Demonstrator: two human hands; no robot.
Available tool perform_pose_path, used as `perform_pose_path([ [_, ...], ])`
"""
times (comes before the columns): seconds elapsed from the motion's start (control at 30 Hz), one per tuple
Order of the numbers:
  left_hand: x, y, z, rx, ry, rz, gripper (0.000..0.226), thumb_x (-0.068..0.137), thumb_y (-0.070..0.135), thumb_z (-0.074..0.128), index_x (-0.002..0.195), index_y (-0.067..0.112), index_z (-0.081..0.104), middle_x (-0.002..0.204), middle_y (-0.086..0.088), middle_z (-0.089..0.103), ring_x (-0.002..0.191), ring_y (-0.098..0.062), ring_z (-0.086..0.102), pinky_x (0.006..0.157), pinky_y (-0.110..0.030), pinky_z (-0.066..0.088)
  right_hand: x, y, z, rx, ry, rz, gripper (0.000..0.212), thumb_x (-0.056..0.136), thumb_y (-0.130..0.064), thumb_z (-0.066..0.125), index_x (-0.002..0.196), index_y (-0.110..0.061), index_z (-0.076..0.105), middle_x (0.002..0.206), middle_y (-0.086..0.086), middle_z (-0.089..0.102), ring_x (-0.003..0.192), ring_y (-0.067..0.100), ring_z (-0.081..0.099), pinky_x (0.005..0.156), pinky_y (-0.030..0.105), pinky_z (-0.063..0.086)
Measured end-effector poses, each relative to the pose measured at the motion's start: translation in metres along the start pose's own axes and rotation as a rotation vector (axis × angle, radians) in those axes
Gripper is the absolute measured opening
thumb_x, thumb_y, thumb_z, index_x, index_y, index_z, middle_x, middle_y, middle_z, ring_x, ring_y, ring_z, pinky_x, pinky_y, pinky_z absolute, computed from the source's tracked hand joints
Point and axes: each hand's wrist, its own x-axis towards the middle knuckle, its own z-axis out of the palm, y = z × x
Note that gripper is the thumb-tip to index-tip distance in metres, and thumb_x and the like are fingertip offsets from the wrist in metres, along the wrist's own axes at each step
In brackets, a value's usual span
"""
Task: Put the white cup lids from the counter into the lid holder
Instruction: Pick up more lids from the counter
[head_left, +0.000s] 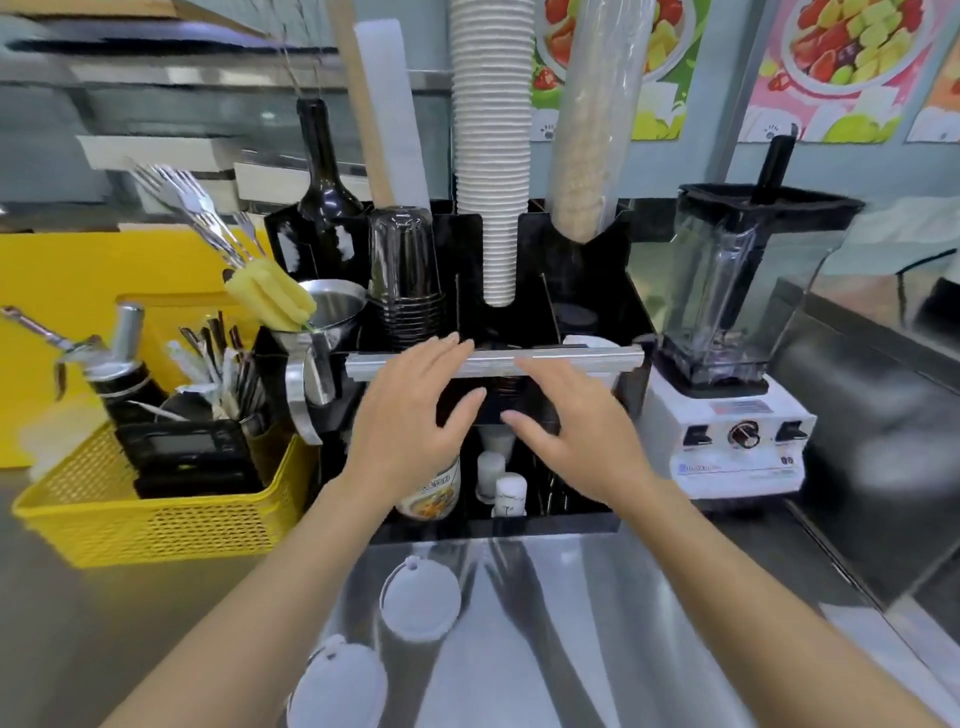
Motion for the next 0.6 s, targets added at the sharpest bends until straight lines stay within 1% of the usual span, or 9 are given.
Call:
perform_pose_path([
  [0.1,-0.041,-0.016,0.003,-0.022,-0.04,-0.079,0.057,0.086,0.049,0.038,0.133,0.018,0.047,0.139,-0.002,0.051,0.13,-0.017,0.043,0.107,-0.029,0.028,-0.026,-0.014,0.04,0.017,-0.107,0.021,0.067,0.082,-0.052,0.04,0.137,-0.013,0.041,0.135,0.005,0.054,0.12,0.024,0.052,0.097,0.04,0.044],
  [0.13,-0.053,-0.021,0.006,-0.026,-0.055,-0.109,0.058,0.086,0.05,0.037,0.133,0.019,0.047,0.139,-0.002,0.051,0.131,-0.017,0.043,0.107,-0.03,0.029,-0.034,-0.016,0.051,0.017,-0.145,0.028,0.068,0.083,-0.053,0.041,0.139,-0.014,0.038,0.137,0.004,0.051,0.122,0.022,0.05,0.097,0.038,0.041],
  [0.2,-0.097,-0.056,0.013,-0.018,-0.126,-0.201,0.06,0.085,0.053,0.035,0.134,0.02,0.046,0.139,-0.001,0.051,0.131,-0.016,0.043,0.109,-0.034,0.032,-0.051,-0.036,0.099,0.023,-0.287,0.051,0.069,0.086,-0.05,0.049,0.142,-0.016,0.031,0.142,0.001,0.045,0.125,0.019,0.045,0.098,0.034,0.036],
  [0.23,-0.107,-0.059,0.019,-0.008,-0.149,-0.217,0.061,0.085,0.055,0.034,0.134,0.021,0.045,0.139,0.0,0.051,0.131,-0.016,0.043,0.109,-0.035,0.033,-0.059,-0.034,0.105,0.029,-0.333,0.078,0.07,0.086,-0.047,0.053,0.143,-0.016,0.028,0.144,0.001,0.042,0.127,0.019,0.042,0.1,0.033,0.034],
  [0.3,-0.135,-0.081,0.033,-0.011,-0.255,-0.294,0.066,0.083,0.058,0.031,0.136,0.022,0.042,0.141,0.002,0.049,0.133,-0.015,0.04,0.11,-0.035,0.03,-0.073,-0.038,0.138,0.046,-0.462,0.165,0.074,0.086,-0.046,0.054,0.145,-0.016,0.021,0.15,0.002,0.034,0.134,0.02,0.034,0.106,0.035,0.029],
  [0.4,-0.149,-0.081,0.048,-0.027,-0.349,-0.345,0.065,0.085,0.056,0.039,0.14,0.022,0.036,0.146,0.002,0.042,0.136,-0.015,0.034,0.111,-0.032,0.026,-0.086,-0.029,0.148,0.04,-0.582,0.268,0.084,0.085,-0.049,0.055,0.148,-0.017,0.011,0.157,0.003,0.018,0.142,0.021,0.02,0.113,0.036,0.02],
  [0.47,-0.154,-0.081,0.059,-0.023,-0.423,-0.361,0.064,0.088,0.052,0.043,0.142,0.021,0.031,0.149,0.001,0.037,0.139,-0.016,0.029,0.112,-0.032,0.023,-0.091,-0.026,0.153,0.059,-0.643,0.3,0.087,0.084,-0.048,0.057,0.148,-0.017,0.007,0.158,0.002,0.013,0.143,0.02,0.016,0.115,0.035,0.015],
  [0.53,-0.158,-0.081,0.067,-0.009,-0.497,-0.385,0.064,0.089,0.052,0.043,0.142,0.019,0.03,0.15,0.0,0.036,0.139,-0.017,0.028,0.111,-0.031,0.021,-0.096,-0.023,0.159,0.059,-0.676,0.307,0.088,0.083,-0.048,0.057,0.148,-0.016,0.007,0.158,0.002,0.013,0.143,0.019,0.016,0.114,0.035,0.013],
  [0.6,-0.164,-0.086,0.076,-0.031,-0.54,-0.388,0.066,0.085,0.056,0.04,0.139,0.018,0.033,0.146,-0.002,0.041,0.135,-0.019,0.033,0.109,-0.031,0.023,-0.099,-0.024,0.17,0.072,-0.693,0.319,0.089,0.082,-0.05,0.058,0.148,-0.016,0.009,0.157,0.003,0.016,0.142,0.019,0.018,0.113,0.035,0.014],
])
